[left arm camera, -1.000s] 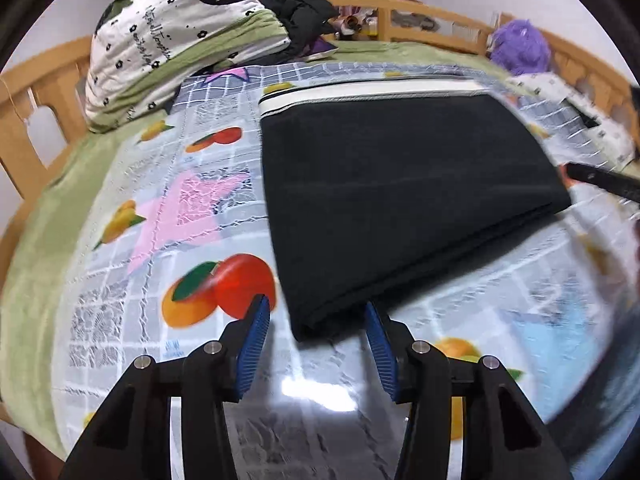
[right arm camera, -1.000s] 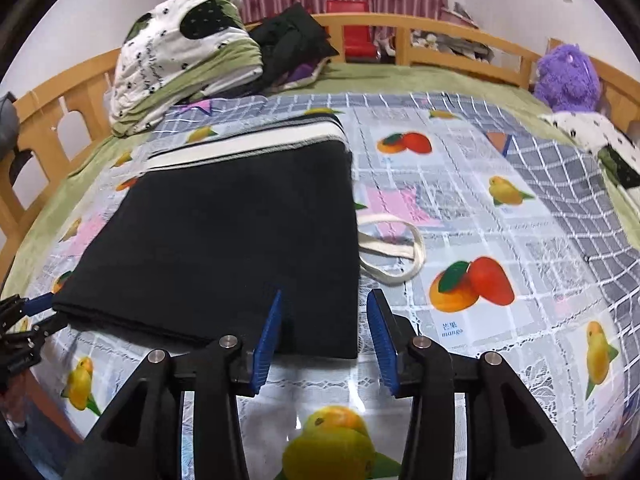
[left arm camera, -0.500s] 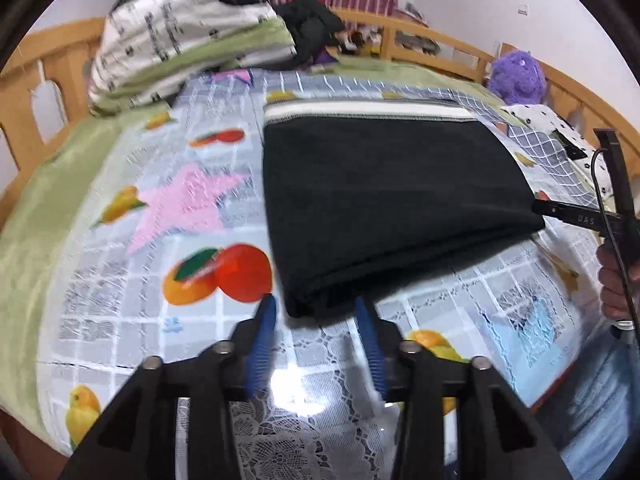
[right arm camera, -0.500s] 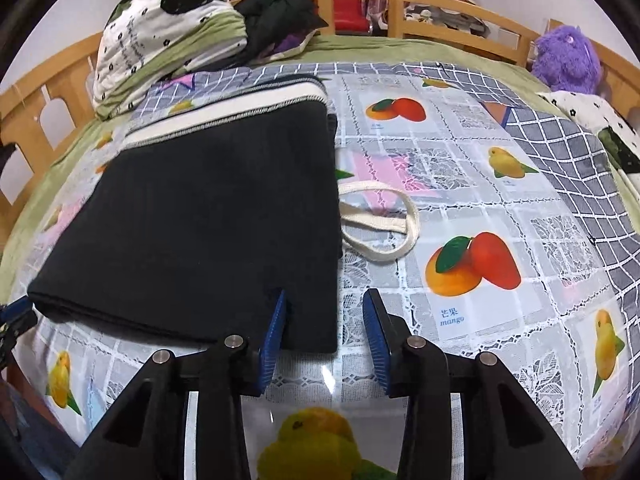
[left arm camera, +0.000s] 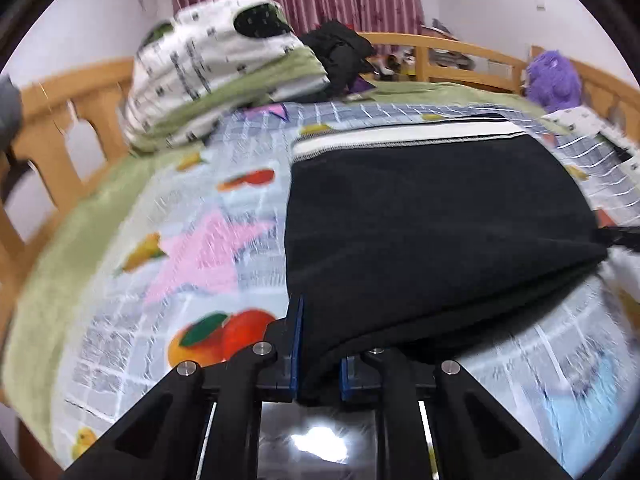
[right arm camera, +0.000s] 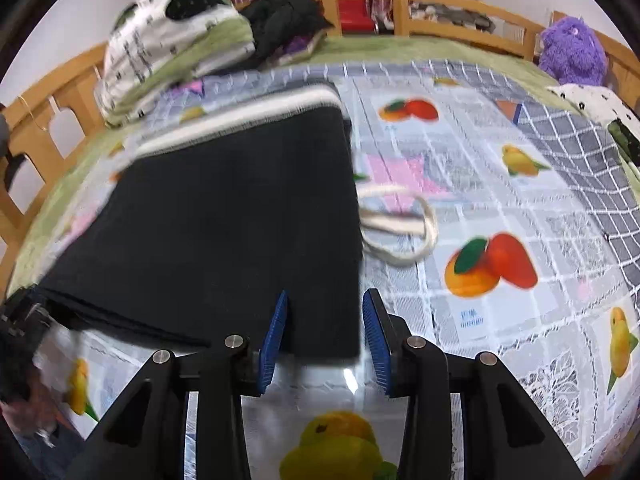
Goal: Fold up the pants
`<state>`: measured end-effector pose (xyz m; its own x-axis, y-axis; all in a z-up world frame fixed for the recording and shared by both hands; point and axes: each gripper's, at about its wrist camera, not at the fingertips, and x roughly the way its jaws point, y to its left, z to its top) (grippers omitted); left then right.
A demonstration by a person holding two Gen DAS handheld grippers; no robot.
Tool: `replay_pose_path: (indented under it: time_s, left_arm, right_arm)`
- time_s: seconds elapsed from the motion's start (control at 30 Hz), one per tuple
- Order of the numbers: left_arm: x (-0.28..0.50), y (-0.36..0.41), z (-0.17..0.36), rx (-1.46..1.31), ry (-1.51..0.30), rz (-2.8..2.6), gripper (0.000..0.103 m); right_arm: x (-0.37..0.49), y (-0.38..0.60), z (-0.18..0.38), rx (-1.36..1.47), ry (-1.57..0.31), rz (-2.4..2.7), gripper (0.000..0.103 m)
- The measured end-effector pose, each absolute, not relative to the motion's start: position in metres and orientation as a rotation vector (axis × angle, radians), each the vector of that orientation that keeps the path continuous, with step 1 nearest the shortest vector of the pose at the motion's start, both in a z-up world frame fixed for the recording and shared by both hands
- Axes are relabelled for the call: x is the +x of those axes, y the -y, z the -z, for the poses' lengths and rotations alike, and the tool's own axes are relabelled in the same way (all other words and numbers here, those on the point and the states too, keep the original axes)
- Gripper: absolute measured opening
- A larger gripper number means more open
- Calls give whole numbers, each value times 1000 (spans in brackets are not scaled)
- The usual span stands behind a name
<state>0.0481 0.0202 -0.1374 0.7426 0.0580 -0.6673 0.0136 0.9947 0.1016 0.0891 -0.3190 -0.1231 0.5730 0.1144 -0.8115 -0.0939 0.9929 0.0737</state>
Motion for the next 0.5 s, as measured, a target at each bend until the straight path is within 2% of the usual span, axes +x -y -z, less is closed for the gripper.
replay_pose_path:
  time_s: [0.07, 0.13, 0.27, 0.37, 0.4, 0.43, 0.5]
  left_arm:
    - [43, -24, 142, 115, -754, -2, 15]
    - [34, -21, 140, 126, -777, 31, 21]
    - [5, -30, 123, 79, -800, 100, 26]
    - [-5, -39, 100, -21, -747, 156, 28]
    - [-2, -40, 92, -58, -731, 173, 38]
    - [6, -38, 84, -85, -723, 193, 43]
    - [31, -27, 77, -92, -714, 228, 46]
  right_arm:
    - [91, 318, 132, -1, -991, -112, 38]
    - [88, 317, 131, -27, -979, -122, 38]
    - [75, 324, 112, -7, -907, -162, 38]
    - [73, 320, 99, 14, -849, -214, 38]
    - [74, 317, 96, 16, -831, -231, 38]
    - [78, 313, 92, 17, -822, -251, 38]
    - [90, 304, 86, 21, -810, -297, 38]
